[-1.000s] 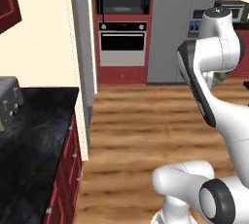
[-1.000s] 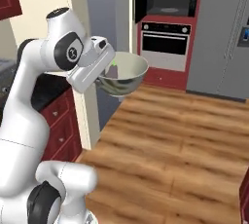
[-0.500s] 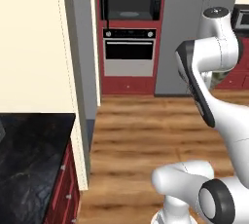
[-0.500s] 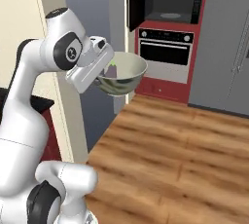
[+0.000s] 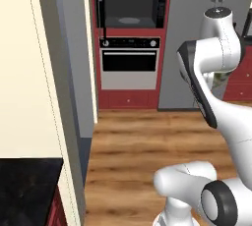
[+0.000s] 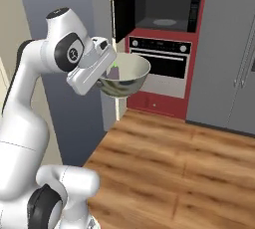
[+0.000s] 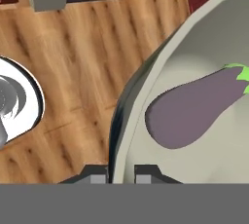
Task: Pick the eggplant from the sink and place it in the bowl. Then pick the bowl and place it in the microwave. Then close the microwave door and press the start button.
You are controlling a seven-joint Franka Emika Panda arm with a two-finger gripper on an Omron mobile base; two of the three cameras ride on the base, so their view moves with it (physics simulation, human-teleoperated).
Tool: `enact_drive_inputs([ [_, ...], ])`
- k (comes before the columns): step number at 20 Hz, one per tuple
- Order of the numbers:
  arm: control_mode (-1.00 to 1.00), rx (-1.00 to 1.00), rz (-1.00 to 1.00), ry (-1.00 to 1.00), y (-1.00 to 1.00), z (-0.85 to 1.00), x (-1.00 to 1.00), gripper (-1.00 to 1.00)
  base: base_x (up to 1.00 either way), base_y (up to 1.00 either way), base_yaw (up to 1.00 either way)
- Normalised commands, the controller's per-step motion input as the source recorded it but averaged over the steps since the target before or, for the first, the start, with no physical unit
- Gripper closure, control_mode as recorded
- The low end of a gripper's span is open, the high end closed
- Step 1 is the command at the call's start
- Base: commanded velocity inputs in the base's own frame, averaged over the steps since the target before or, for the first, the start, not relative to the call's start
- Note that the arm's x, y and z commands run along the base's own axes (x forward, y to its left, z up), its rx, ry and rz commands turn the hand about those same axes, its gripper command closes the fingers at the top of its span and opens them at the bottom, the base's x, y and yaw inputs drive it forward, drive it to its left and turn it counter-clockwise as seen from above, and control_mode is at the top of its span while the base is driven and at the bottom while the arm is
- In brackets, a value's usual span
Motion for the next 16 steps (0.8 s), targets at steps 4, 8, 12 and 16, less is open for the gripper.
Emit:
enact_drive_inputs([
  [4,1.0,0.0,0.0,0.0,0.0,0.0,0.0,1.0,1.0,0.18,-0.08],
  [8,1.0,0.0,0.0,0.0,0.0,0.0,0.0,1.0,1.0,0.24,-0.08],
  [12,1.0,0.0,0.0,0.0,0.0,0.0,0.0,1.0,1.0,0.27,-0.08],
  [16,1.0,0.0,0.0,0.0,0.0,0.0,0.0,1.0,1.0,0.13,-0.15],
])
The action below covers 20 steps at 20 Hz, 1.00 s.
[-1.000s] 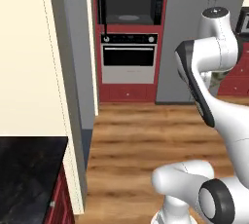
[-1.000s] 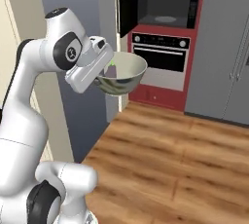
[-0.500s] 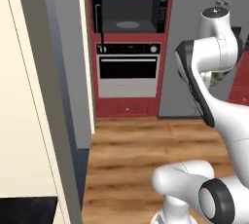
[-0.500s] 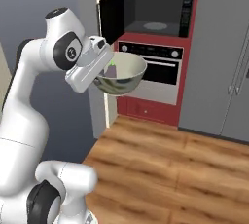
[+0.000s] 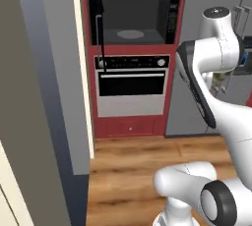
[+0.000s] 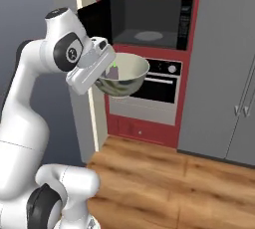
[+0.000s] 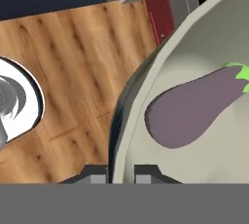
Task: Pick the eggplant from the sink and place it in the bowl. Then pick the bowl and place it in the microwave. Then close the microwave door and press the start button.
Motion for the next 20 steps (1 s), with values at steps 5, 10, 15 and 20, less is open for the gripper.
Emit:
enact_drive_inputs([
  [5,1.0,0.0,0.0,0.0,0.0,0.0,0.0,1.0,1.0,0.18,-0.16],
  [10,1.0,0.0,0.0,0.0,0.0,0.0,0.0,1.0,1.0,0.26,-0.16],
  [15,1.0,0.0,0.0,0.0,0.0,0.0,0.0,1.0,0.97,0.19,-0.15],
  [20,1.0,0.0,0.0,0.0,0.0,0.0,0.0,1.0,0.59,0.23,-0.17],
])
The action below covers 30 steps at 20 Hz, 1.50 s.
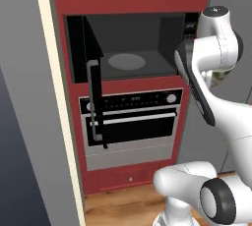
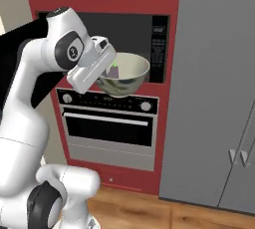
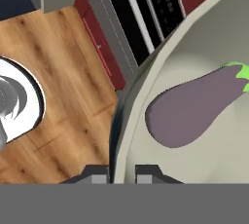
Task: Pick the eggplant from the sink and place it in the bowl. Then pick the bowl and place it in the microwave. Then close the microwave door and press the start button.
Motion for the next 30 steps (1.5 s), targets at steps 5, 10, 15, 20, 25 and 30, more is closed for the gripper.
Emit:
enact_drive_inputs([
  [5,1.0,0.0,0.0,0.0,0.0,0.0,0.0,1.0,0.41,0.41,-0.17],
  [10,1.0,0.0,0.0,0.0,0.0,0.0,0.0,1.0,0.45,0.31,-0.03],
  [15,1.0,0.0,0.0,0.0,0.0,0.0,0.0,1.0,0.7,0.01,0.0],
  [20,1.0,0.0,0.0,0.0,0.0,0.0,0.0,1.0,0.0,-0.03,0.11],
  [25,1.0,0.0,0.0,0.0,0.0,0.0,0.0,1.0,-0.13,-0.19,0.15],
  [30,-1.0,0.0,0.02,0.0,0.0,-0.11,-0.14,1.0,0.0,-0.02,0.02],
])
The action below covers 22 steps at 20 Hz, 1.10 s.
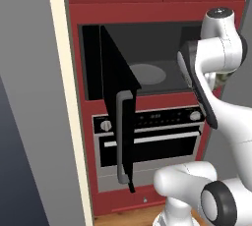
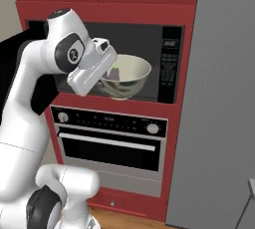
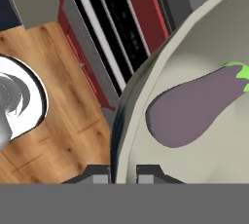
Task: Pick the eggplant from the sink and place it in the bowl. Then pick the bowl and place it in the microwave. Then close the microwave door and press the start button.
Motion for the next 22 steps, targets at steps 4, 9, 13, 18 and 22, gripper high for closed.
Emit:
enact_drive_inputs([
  [4,-1.0,0.04,0.34,0.0,0.31,-0.53,-0.26,1.0,0.0,0.0,0.0],
  [9,-1.0,0.0,0.51,-0.08,0.25,-0.37,0.65,1.0,0.0,0.0,0.0],
  [13,-1.0,0.0,0.38,-0.11,0.0,0.0,1.0,1.0,0.0,0.0,0.0],
  [18,-1.0,-0.01,0.19,-0.01,0.1,-0.05,1.0,1.0,0.0,0.0,0.0],
  [22,-1.0,0.0,0.04,0.0,0.0,0.0,1.0,1.0,0.0,0.0,0.0],
])
